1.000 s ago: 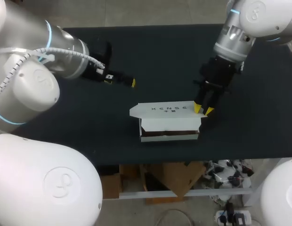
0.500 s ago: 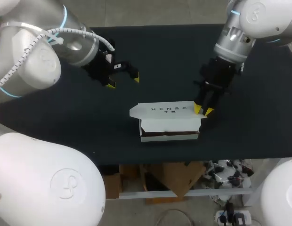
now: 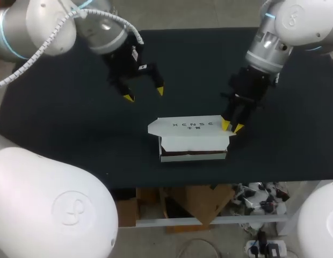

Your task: Assemble the packaging by folding the flat box into shape, placing the metal phone stand inside, and closing the box properly

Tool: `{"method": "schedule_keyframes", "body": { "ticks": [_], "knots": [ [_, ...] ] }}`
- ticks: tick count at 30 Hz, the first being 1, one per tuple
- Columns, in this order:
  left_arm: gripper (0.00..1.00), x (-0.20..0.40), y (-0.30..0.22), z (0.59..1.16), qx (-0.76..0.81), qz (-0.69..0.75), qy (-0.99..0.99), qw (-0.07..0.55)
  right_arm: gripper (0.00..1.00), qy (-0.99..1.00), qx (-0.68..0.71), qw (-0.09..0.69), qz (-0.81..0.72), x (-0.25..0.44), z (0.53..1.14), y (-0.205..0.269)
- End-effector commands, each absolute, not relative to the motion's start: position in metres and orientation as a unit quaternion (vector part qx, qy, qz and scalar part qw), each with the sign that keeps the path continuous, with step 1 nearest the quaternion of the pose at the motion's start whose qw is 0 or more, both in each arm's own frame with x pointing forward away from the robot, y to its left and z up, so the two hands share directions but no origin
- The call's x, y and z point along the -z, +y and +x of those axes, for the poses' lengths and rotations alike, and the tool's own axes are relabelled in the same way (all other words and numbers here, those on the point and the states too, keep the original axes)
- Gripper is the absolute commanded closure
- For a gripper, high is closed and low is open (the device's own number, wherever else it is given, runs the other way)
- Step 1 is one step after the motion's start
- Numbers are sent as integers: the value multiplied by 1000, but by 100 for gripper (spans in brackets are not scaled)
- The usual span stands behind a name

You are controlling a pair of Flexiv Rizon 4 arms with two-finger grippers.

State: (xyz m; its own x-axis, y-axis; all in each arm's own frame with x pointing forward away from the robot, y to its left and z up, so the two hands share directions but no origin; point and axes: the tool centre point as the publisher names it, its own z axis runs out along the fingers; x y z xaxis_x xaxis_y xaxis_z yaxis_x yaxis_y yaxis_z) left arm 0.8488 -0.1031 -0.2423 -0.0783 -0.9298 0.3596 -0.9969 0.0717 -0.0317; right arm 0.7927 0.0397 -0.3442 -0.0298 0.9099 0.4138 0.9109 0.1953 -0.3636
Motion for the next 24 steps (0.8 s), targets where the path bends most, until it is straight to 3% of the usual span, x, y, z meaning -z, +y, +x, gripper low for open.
{"method": "schedule_keyframes", "body": {
  "ticks": [1,5,18,19,20,21,24],
  "knots": [
    [0,240,-106,853,-56,662,-734,145,68,-717,7,286,-636,343,790,38],
    [0,241,-111,854,-62,698,-692,173,68,-716,10,287,-636,344,789,36],
    [0,260,-123,838,-90,764,-615,171,68,-717,11,287,-636,346,790,35],
    [13,262,-123,837,-87,762,-619,171,68,-717,11,287,-636,346,790,35],
    [35,264,-124,837,-87,762,-618,172,69,-717,11,287,-636,347,790,35],
    [46,265,-124,837,-85,762,-618,173,69,-717,11,287,-636,347,790,35],
    [27,271,-126,836,-77,761,-620,175,69,-717,12,286,-636,347,790,35]
  ]
}}
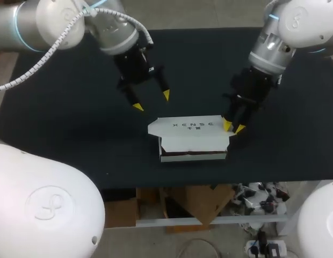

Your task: Assemble the packaging by folding the flat box into shape, placing the metal phone stand inside, and closing the box properly

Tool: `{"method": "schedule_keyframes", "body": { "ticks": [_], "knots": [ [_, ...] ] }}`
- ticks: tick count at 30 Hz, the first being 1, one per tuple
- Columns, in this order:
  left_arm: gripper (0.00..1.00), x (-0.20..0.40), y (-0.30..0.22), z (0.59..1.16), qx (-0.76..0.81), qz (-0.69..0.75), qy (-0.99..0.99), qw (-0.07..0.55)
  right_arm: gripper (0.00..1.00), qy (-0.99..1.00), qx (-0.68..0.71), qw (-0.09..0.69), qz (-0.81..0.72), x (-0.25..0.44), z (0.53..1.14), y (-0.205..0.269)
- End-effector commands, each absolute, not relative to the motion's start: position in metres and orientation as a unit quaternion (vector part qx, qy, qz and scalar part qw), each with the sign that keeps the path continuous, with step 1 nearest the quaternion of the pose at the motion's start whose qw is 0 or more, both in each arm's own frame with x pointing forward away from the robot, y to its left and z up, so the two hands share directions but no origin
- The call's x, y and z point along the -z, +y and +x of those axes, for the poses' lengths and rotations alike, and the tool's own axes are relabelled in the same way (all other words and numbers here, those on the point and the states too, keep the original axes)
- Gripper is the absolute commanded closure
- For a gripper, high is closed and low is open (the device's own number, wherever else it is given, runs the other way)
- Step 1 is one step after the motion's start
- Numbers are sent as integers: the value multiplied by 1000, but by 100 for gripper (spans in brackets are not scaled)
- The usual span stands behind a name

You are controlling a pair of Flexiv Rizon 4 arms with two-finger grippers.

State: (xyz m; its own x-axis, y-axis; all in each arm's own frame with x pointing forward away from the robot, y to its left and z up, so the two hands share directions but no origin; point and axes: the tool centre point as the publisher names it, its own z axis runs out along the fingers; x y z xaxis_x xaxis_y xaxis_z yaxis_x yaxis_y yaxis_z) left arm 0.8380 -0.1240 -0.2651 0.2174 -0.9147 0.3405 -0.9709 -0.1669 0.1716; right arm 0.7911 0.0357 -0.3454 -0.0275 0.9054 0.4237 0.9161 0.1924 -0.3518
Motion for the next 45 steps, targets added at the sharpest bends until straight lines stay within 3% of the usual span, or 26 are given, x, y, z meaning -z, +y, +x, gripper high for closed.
{"method": "schedule_keyframes", "body": {
  "ticks": [1,6,7,11,22,29,45],
  "knots": [
    [25,273,-128,835,-73,759,-622,177,69,-717,13,286,-636,347,789,36],
    [32,281,-136,829,-54,760,-625,170,69,-717,14,286,-636,348,788,36],
    [39,284,-138,827,-50,758,-627,169,69,-716,14,286,-636,348,788,36],
    [50,292,-142,823,-42,762,-624,168,68,-715,16,287,-637,349,787,37],
    [45,306,-143,810,-41,774,-614,150,68,-711,21,286,-642,351,784,37],
    [51,316,-142,806,-45,775,-614,143,69,-706,27,285,-648,351,782,37],
    [49,329,-145,800,-52,773,-618,135,69,-699,39,287,-653,354,780,36]
  ]
}}
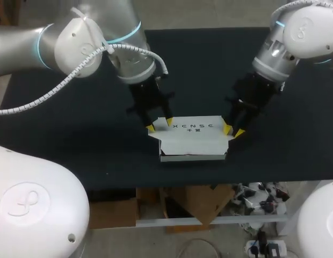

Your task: Assemble the packaging by folding the flat box into shape, placing the metal phone stand inside, and closing the box properly

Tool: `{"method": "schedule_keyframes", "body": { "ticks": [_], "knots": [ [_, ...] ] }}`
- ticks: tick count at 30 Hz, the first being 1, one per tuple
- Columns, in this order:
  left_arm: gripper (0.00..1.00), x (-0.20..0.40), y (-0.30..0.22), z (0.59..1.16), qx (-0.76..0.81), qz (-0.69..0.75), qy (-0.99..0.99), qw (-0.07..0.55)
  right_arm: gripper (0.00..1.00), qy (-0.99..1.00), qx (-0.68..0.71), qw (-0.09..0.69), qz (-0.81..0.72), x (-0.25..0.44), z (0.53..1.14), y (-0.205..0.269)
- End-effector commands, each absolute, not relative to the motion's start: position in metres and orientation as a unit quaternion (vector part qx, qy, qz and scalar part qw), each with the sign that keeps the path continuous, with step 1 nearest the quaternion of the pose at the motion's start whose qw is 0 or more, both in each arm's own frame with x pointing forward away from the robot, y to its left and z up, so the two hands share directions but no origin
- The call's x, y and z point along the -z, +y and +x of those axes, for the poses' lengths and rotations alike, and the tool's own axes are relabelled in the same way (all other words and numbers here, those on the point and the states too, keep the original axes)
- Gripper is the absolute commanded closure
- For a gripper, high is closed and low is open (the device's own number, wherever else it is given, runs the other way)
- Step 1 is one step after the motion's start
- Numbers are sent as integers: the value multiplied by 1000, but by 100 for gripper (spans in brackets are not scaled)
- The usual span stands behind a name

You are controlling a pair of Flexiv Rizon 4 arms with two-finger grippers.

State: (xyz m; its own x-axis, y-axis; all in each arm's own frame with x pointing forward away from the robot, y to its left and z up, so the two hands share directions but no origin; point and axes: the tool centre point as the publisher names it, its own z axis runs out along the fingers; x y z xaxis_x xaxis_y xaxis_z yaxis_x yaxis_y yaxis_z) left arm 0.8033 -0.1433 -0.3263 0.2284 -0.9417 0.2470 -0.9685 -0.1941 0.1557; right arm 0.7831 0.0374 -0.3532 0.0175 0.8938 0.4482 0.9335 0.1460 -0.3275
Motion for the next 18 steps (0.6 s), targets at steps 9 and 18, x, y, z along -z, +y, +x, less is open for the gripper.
{"method": "schedule_keyframes", "body": {
  "ticks": [9,18],
  "knots": [
    [51,337,-146,795,-58,772,-620,130,69,-698,43,280,-658,357,780,37],
    [48,344,-147,792,-65,772,-621,119,69,-697,50,273,-661,358,781,37]
  ]
}}
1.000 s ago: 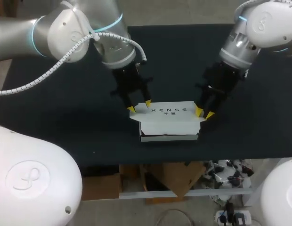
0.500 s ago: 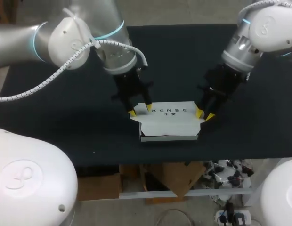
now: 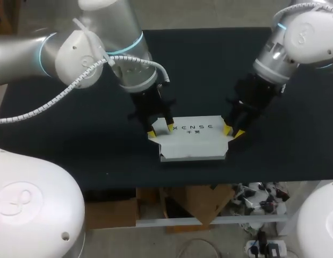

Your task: Assemble the packaging by folding the flat box into shape, placing the metal phone stand inside, and closing the box properly

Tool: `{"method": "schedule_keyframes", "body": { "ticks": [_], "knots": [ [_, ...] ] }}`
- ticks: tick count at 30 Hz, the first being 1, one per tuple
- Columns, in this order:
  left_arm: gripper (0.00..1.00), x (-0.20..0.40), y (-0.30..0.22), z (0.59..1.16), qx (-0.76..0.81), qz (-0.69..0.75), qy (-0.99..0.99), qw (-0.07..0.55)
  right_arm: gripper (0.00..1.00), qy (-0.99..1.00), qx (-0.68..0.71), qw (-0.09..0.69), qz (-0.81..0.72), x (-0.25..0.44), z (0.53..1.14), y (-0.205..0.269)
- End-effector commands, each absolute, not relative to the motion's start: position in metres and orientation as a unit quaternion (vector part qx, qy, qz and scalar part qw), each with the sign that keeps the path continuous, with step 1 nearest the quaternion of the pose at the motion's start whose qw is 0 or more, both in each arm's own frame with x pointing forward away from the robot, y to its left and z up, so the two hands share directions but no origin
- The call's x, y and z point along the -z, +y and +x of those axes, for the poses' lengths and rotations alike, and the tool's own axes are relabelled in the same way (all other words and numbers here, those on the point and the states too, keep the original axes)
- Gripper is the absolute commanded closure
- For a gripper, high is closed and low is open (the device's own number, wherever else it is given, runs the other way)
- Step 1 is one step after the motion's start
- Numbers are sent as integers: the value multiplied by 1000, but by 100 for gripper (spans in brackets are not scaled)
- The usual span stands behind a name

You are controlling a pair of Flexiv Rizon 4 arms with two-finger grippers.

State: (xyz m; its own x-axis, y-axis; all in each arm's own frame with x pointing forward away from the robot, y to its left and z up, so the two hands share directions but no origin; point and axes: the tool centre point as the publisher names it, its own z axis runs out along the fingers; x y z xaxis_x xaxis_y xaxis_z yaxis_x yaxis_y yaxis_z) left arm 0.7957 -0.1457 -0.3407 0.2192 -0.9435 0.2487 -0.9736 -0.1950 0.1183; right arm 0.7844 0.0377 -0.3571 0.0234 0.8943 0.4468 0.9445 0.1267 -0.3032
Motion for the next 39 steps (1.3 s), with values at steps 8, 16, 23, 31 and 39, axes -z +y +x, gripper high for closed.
{"method": "schedule_keyframes", "body": {
  "ticks": [8,16,23,31,39],
  "knots": [
    [48,347,-147,791,-76,768,-624,118,69,-693,61,262,-669,359,781,37],
    [46,349,-147,790,-82,766,-628,114,69,-690,69,256,-673,361,781,38],
    [42,350,-149,788,-83,763,-631,112,67,-694,81,245,-672,362,778,41],
    [43,353,-150,786,-91,761,-633,108,66,-701,82,225,-672,362,776,43],
    [44,358,-150,785,-103,760,-635,94,65,-706,80,213,-671,364,775,45]
  ]
}}
